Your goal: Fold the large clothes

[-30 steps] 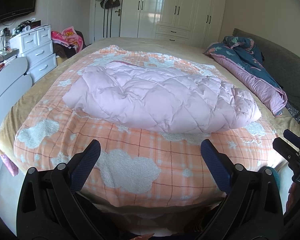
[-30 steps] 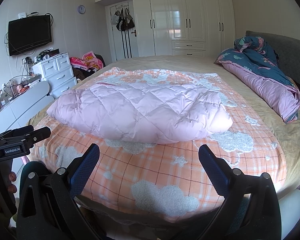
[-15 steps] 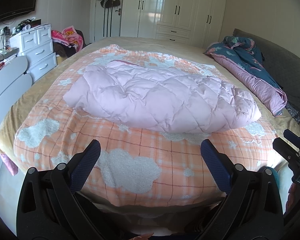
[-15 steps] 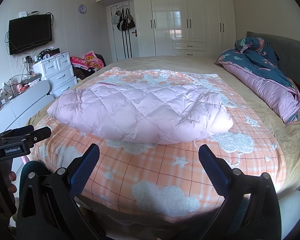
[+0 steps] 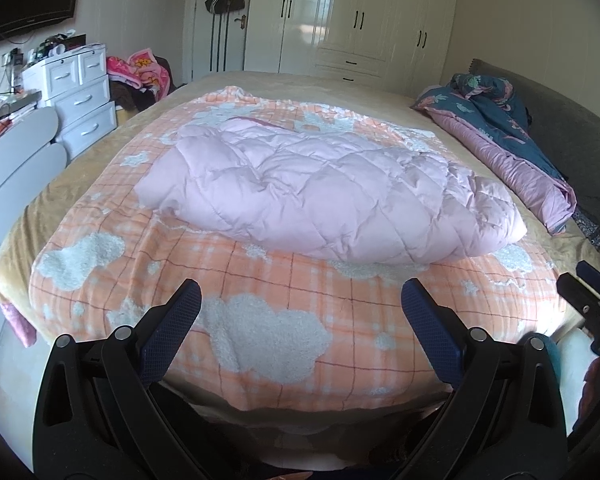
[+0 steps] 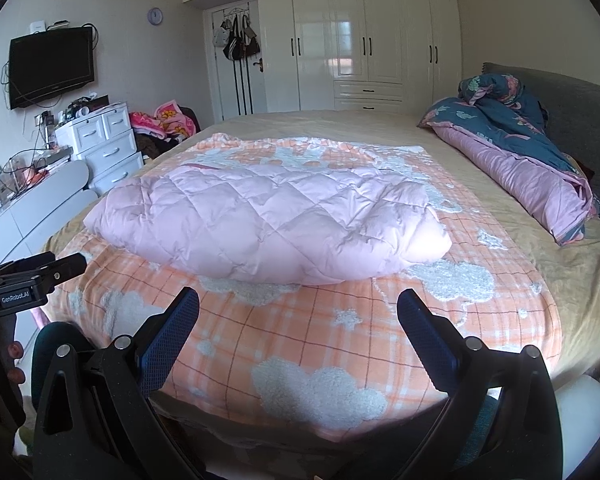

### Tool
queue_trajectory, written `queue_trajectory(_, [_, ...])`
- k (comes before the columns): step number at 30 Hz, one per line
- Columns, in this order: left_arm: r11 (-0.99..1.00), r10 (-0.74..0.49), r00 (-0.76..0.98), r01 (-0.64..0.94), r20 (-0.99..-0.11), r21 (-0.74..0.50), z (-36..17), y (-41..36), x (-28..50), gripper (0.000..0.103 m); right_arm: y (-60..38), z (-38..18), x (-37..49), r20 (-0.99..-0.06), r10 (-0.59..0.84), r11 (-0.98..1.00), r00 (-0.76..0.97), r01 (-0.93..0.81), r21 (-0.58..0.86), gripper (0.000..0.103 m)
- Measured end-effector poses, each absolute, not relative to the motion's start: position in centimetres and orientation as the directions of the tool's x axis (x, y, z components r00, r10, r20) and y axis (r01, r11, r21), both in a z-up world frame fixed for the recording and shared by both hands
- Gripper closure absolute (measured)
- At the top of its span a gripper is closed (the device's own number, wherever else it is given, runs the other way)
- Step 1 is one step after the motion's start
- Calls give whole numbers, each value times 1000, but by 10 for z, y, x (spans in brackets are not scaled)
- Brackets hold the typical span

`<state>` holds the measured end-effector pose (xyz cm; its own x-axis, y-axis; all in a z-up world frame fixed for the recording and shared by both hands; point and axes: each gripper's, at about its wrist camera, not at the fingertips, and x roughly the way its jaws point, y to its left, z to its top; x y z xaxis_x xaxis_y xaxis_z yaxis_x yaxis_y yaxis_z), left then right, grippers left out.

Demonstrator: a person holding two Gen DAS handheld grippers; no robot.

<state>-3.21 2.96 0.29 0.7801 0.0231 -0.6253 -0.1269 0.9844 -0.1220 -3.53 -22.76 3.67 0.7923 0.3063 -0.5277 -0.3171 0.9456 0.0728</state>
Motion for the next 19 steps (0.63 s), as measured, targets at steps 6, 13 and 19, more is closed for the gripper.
queue_trajectory(6, [976,66,740,-187,-669,-110,-14,48,-24,9,-278,29,-38,-516,174,985,839,-152,85,4])
queue_trajectory(13, [902,201,688,-408,-697,-143,-27,146,12,9,-443,-24,-34,-603,-238,931,761,356,82,4])
queue_trajectory(19, [734,465,571,-676,-677,-66,-29,294,61,9,-623,-104,-49,-775,-472,627,420,778,40,4])
